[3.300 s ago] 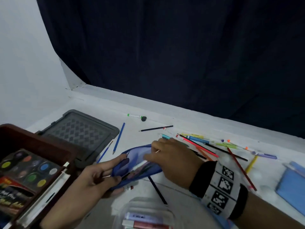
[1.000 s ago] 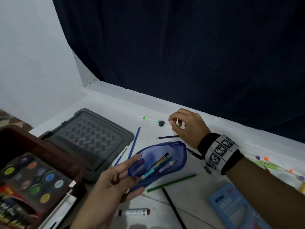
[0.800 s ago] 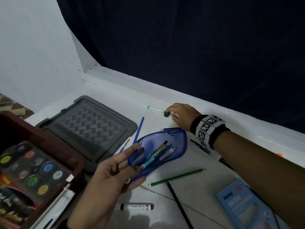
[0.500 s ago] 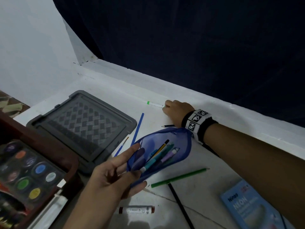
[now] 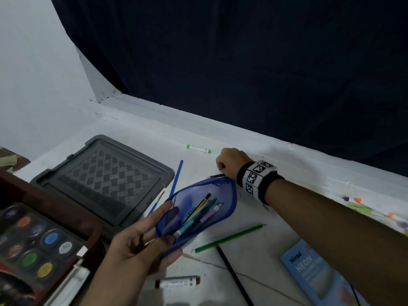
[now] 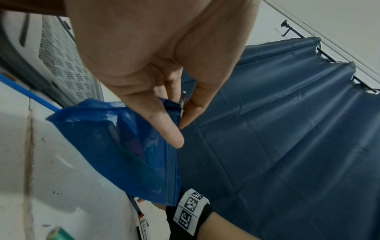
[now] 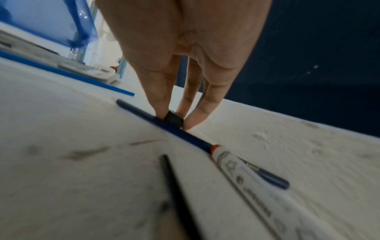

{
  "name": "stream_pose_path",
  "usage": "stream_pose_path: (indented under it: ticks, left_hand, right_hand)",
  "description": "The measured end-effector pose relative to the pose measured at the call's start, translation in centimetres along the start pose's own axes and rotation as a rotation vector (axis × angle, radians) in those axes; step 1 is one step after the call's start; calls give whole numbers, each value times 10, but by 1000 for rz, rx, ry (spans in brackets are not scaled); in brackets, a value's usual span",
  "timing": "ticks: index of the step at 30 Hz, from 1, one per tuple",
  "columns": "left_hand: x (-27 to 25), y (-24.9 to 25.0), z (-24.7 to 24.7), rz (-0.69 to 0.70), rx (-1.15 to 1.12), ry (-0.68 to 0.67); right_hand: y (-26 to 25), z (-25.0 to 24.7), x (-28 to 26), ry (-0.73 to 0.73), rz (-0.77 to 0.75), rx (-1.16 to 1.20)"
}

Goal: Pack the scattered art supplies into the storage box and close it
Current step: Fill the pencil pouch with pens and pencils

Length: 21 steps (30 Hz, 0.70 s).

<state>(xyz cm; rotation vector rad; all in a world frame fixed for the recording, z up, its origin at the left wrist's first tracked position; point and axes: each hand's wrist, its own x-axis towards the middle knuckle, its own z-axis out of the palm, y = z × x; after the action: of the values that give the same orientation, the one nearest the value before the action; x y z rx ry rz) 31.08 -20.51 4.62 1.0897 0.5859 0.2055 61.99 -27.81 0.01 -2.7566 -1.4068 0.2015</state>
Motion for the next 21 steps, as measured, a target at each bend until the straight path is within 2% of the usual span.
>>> stream_pose_path:
  ticks: [3,6,8,14,17,21]
  left_hand:
    - [-5,1,2,-4,-5,14]
    - [-12,5,6,-11,-1,12]
    - [-18,8,9,-3,6,7]
    - [-50,21,19,43,51,-61]
    - [-70,22,22,49,101,-118]
    - [-96,19,27,2,128,-190]
  right_hand:
    - [-1,-5,-29,74,43,159]
    - [-6,-18,-66,288,78,395]
    - [-14,-30,-93,428,48,529]
    - [-44,-70,-186,747,-14,630]
    - [-58,-84,-231,813,-26,690]
    - [-81,-81,-286,779,-110,731]
